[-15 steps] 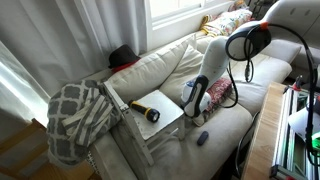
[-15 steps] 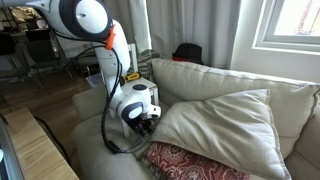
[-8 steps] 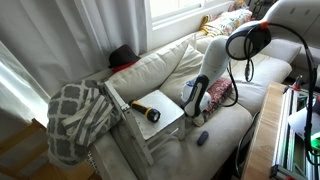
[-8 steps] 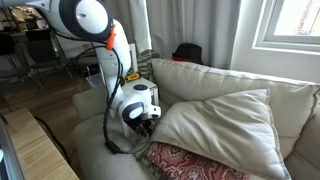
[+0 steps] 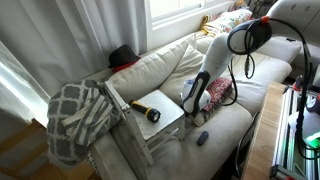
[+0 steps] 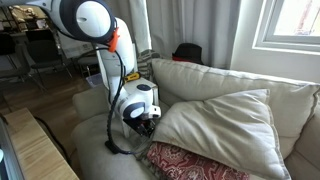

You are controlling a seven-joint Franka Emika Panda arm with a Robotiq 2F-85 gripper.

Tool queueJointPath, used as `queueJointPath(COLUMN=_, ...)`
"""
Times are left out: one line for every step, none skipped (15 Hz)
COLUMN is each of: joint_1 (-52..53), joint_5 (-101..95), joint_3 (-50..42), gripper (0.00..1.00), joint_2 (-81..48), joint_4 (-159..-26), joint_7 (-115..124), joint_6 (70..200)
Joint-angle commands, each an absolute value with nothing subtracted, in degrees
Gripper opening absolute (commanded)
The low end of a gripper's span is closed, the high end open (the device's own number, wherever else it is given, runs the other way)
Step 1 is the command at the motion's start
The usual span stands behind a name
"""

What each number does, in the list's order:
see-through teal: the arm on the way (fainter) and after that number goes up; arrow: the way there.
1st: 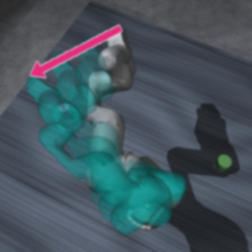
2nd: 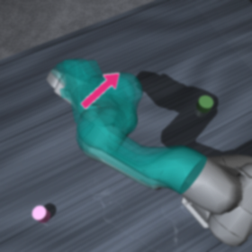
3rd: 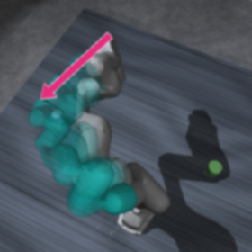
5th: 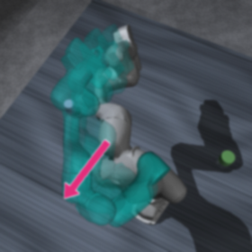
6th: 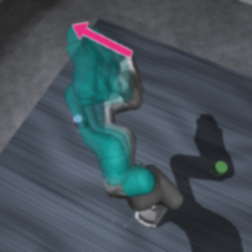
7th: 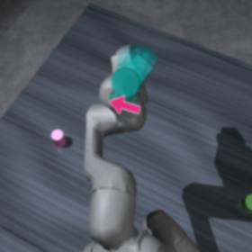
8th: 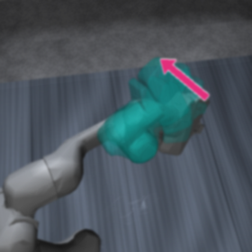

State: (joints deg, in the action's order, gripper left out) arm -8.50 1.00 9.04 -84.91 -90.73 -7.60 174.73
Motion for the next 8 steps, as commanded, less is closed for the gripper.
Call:
queueJointPath(joint_1=-12.9, joint_5=-0.9, joint_3=11.8, gripper=0.99, joint_2=-86.5, joint_4=-90.0, joint_7=-11.5, joint_6=170.6)
queueJointPath(joint_1=-13.3, joint_5=-0.8, joint_3=11.8, gripper=1.00, joint_2=-86.5, joint_4=-90.0, joint_7=-12.1, joint_6=170.0)
queueJointPath(joint_1=-14.2, joint_5=-0.8, joint_3=12.6, gripper=0.98, joint_2=-86.5, joint_4=-90.2, joint_7=-13.2, joint_6=169.6)
queueJointPath(joint_1=-14.8, joint_5=-0.8, joint_3=13.1, gripper=0.87, joint_2=-86.5, joint_4=-90.2, joint_7=-14.1, joint_6=169.2)
queueJointPath(joint_1=-15.8, joint_5=-0.9, joint_3=14.0, gripper=0.89, joint_2=-86.5, joint_4=-90.4, joint_7=-15.3, joint_6=169.5)
queueJointPath(joint_1=-16.4, joint_5=-0.7, joint_3=14.4, gripper=0.95, joint_2=-86.5, joint_4=-90.4, joint_7=-15.8, joint_6=169.9)
queueJointPath(joint_1=-17.4, joint_5=-0.8, joint_3=15.1, gripper=0.95, joint_2=-86.4, joint_4=-90.6, joint_7=-16.7, joint_6=169.7)
queueJointPath(joint_1=-17.4, joint_5=3.0, joint_3=15.7, gripper=0.98, joint_2=-86.2, joint_4=-90.7, joint_7=-20.6, joint_6=169.5)
